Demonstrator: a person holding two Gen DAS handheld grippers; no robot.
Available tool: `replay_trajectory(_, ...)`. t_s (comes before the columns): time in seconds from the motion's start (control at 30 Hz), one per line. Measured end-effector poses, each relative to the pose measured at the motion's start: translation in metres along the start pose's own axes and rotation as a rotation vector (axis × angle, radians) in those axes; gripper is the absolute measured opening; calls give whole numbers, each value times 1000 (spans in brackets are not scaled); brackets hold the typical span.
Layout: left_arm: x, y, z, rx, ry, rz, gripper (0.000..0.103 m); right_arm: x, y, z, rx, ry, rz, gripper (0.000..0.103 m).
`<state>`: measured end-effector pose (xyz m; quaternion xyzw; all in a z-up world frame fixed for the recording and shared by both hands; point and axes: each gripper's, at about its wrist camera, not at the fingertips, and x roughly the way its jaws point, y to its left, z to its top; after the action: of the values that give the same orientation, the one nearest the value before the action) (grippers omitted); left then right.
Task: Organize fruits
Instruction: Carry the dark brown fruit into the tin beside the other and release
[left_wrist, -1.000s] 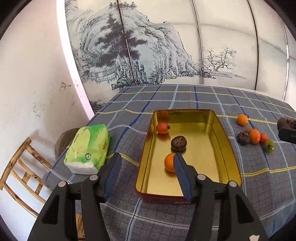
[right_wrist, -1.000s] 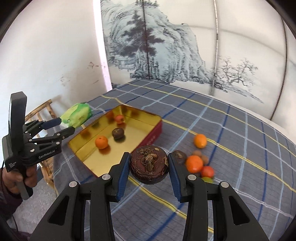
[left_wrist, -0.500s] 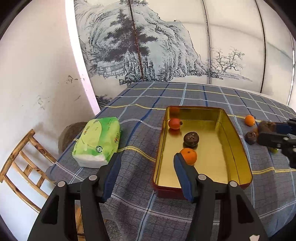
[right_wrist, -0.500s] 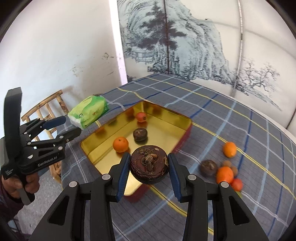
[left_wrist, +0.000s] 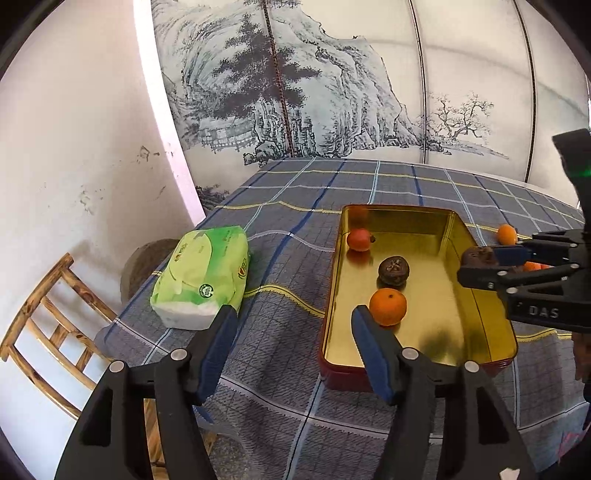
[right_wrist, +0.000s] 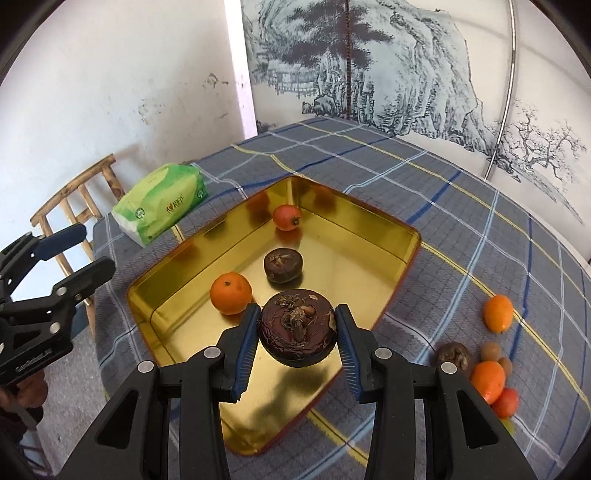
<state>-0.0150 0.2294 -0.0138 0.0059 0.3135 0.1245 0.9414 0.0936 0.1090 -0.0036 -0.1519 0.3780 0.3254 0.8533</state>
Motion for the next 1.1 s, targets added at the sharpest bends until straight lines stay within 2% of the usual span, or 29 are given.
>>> replay_trajectory(0.2, 3, 5, -2, -8, 6, 7, 64, 24, 1, 4, -9, 41, -10, 42)
replay_trajectory(0.33, 5, 9, -3, -16, 13, 15, 72, 36, 2, 6, -14, 58, -14, 42)
replay_trajectory(1.1, 18, 20, -14, -46, 53, 27, 76, 64, 7, 19, -15, 88, -26, 42)
